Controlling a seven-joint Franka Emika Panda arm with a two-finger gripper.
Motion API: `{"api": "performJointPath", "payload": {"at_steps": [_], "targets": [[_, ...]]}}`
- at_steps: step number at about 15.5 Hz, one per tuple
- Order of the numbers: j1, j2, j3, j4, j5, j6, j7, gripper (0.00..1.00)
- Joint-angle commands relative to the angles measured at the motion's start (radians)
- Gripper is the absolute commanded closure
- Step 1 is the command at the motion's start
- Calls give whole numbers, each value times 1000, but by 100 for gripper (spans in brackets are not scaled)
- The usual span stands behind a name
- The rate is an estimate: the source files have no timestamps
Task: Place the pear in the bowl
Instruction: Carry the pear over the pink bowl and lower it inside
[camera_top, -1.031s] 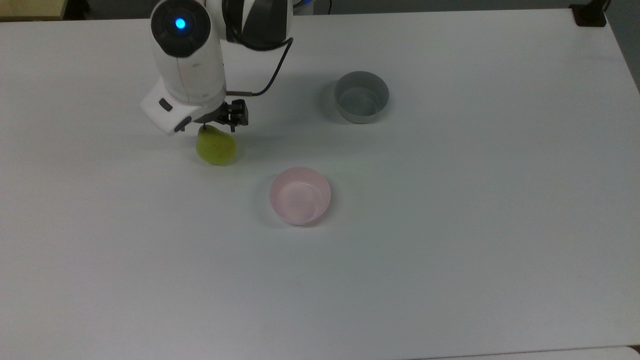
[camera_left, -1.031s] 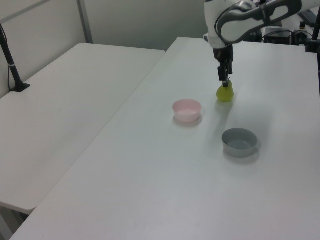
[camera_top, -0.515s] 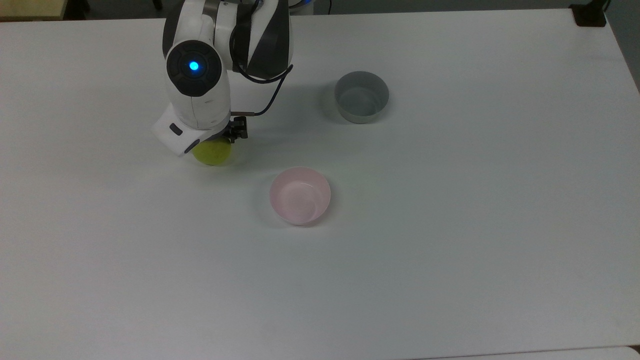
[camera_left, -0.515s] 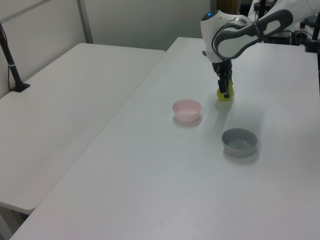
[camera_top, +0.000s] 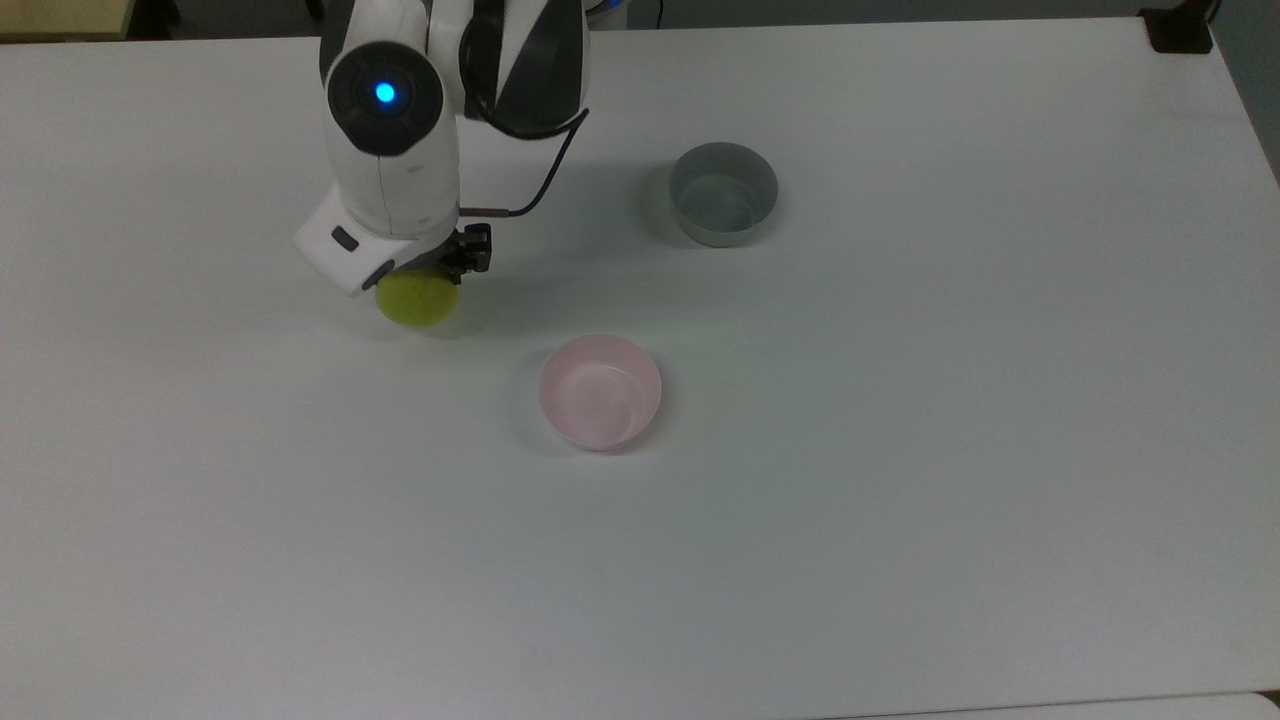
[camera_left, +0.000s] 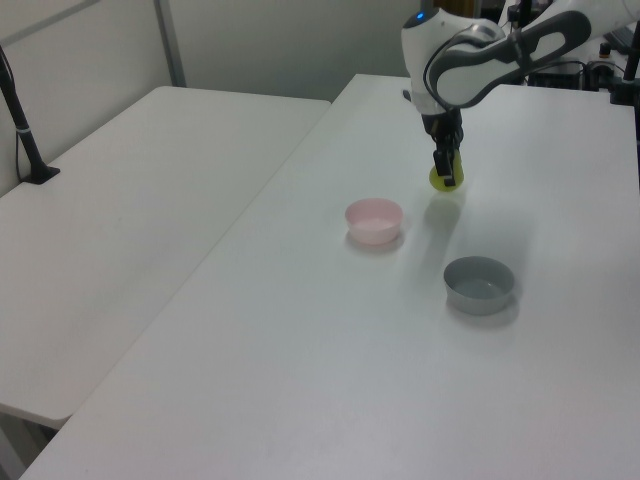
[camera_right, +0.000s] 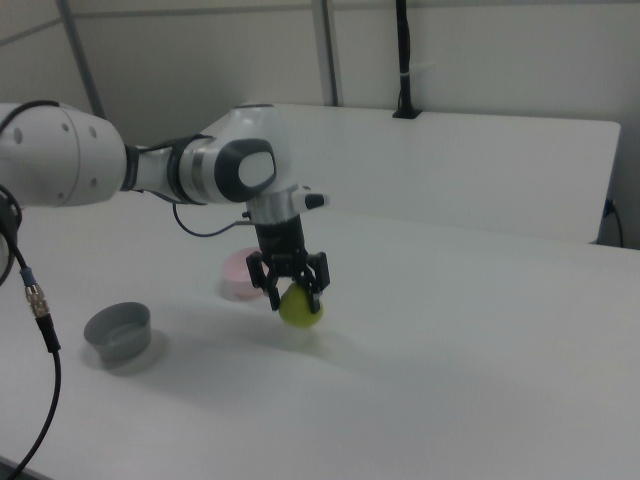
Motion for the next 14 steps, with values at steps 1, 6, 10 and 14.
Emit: {"api": "performJointPath", "payload": {"at_steps": [1, 6, 10, 14], "targets": [[32, -94, -29, -9, 40, -19, -15, 56], [110, -102, -67, 71, 97, -94, 6, 56], [206, -50, -93, 124, 126, -85, 86, 56], [288, 22, -138, 163, 184, 32, 187, 54]]}}
